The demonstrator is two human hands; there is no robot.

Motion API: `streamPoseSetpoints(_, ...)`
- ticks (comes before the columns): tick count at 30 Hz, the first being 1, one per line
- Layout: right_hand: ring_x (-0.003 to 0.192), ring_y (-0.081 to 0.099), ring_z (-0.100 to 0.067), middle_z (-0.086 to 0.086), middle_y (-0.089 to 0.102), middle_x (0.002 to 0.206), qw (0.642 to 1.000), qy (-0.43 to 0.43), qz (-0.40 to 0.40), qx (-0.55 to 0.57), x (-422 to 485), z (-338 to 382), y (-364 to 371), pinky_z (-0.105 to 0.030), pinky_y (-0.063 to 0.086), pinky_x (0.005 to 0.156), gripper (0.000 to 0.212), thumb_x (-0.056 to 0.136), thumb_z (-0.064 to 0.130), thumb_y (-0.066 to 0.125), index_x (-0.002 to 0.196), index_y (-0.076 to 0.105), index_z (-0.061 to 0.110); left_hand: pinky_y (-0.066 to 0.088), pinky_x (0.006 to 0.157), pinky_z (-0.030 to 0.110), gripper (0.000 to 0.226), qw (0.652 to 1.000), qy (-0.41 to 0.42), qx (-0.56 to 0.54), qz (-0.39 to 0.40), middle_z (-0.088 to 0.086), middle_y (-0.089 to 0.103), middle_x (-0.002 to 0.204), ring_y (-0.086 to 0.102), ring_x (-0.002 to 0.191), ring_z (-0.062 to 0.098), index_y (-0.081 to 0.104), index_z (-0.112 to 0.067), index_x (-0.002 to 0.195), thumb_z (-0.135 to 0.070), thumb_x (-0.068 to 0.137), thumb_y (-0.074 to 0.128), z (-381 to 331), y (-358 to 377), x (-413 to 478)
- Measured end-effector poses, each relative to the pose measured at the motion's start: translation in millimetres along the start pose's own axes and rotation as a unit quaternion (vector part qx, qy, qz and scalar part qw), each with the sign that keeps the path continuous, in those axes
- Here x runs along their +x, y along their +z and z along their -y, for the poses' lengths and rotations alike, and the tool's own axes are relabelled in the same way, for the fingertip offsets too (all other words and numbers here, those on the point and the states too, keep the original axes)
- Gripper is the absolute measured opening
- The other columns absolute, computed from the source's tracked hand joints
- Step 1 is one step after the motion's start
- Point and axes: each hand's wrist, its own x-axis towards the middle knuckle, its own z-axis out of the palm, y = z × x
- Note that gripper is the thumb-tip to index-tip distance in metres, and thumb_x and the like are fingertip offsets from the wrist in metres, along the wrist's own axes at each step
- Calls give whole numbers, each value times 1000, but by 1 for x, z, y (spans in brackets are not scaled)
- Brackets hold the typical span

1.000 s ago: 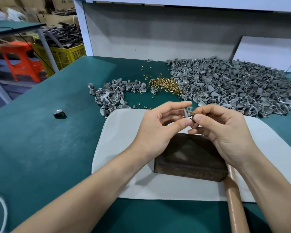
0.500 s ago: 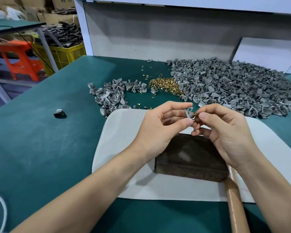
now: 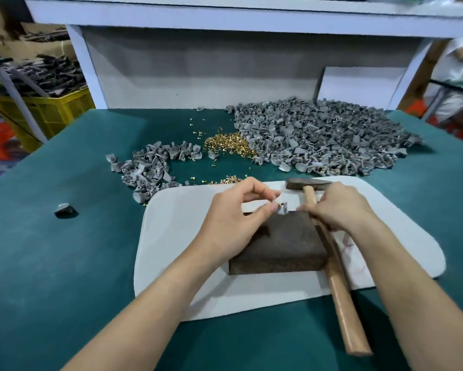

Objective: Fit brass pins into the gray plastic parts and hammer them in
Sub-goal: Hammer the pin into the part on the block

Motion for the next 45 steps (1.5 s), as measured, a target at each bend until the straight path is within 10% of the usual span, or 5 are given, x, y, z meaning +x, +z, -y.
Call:
streamPoseSetpoints(5,37,55,-16,-4,58,43,955,66,129,258,-17,-6,-25,-22,44,41,22,81,23,66,71,57,4,31,89,2,15,995,-31,91,30,-11,67,110,55,110,0,62,-25,74,-16,81,72,5,-2,-2)
streamPoseSetpoints(11,31,42,-13,1,49,41,941,-66,104,316,-65,-1,-79,-17,33,33,4,83,3,56,85,54,2,36,91,9,16,993,-53,95,49,-9,66,112,57,108,2,65,-25,73,-11,78,70,6,-1,1)
streamPoseSetpoints(16,29,41,-16,2,45,41,971,-115,123,168,-95,25,-83,-19,34,34,34,99,32,40,80,49,6,38,97,23,15,993,-55,95,50,-7,66,113,57,110,7,65,-24,74,-11,78,71,6,-1,1)
streamPoseSetpoints(45,43,42,-14,-5,45,67,990,-119,47,52,-123,40,-68,-21,34,35,32,102,33,31,74,33,18,42,96,23,15,992,-54,106,46,-4,66,112,59,103,8,68,-23,73,-11,79,75,4,-2,1)
